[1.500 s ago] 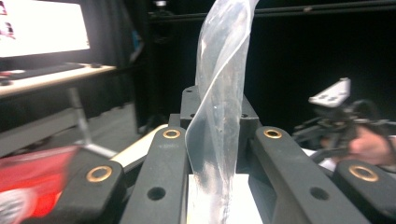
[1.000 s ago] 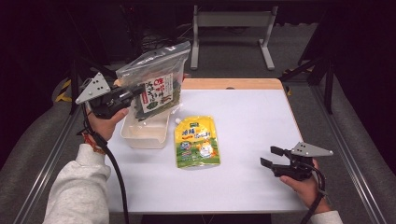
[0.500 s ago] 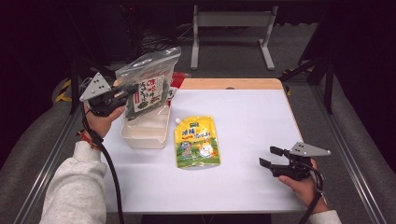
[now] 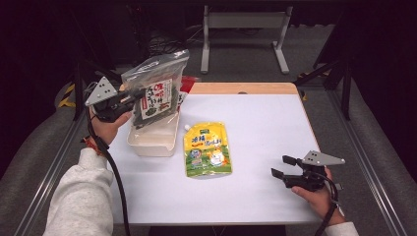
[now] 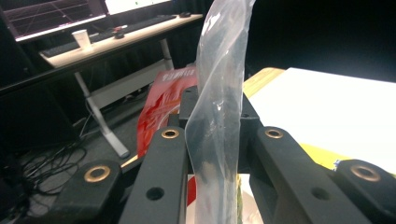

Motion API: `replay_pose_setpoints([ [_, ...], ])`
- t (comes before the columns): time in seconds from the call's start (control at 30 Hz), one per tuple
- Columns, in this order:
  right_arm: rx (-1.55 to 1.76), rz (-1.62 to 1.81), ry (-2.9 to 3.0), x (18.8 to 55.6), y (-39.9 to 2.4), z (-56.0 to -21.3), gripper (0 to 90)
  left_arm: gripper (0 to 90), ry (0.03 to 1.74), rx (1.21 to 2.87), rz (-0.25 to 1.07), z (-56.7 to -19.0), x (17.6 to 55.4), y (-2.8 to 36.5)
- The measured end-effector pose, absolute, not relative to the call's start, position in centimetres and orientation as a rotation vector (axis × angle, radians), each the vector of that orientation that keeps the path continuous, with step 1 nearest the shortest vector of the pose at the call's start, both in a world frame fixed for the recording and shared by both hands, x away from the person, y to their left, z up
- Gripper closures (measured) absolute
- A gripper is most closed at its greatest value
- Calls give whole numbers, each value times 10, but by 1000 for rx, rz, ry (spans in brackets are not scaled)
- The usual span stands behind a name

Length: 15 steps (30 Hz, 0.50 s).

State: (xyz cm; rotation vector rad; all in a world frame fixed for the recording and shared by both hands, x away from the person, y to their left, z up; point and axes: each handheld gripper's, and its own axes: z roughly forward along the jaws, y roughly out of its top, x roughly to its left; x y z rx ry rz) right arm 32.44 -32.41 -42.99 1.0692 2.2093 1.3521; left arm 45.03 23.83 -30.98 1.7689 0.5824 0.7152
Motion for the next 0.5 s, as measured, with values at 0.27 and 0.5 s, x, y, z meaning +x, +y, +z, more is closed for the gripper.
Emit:
replay_pose_setpoints([
  [0.27, 1062, 1352, 2217, 325, -322, -430, 287, 801, 595, 1754, 682, -325, 455, 234],
  [0.5, 1059, 1339, 2238, 326, -321, -433, 284, 793, 610, 1740, 654, -335, 464, 224],
])
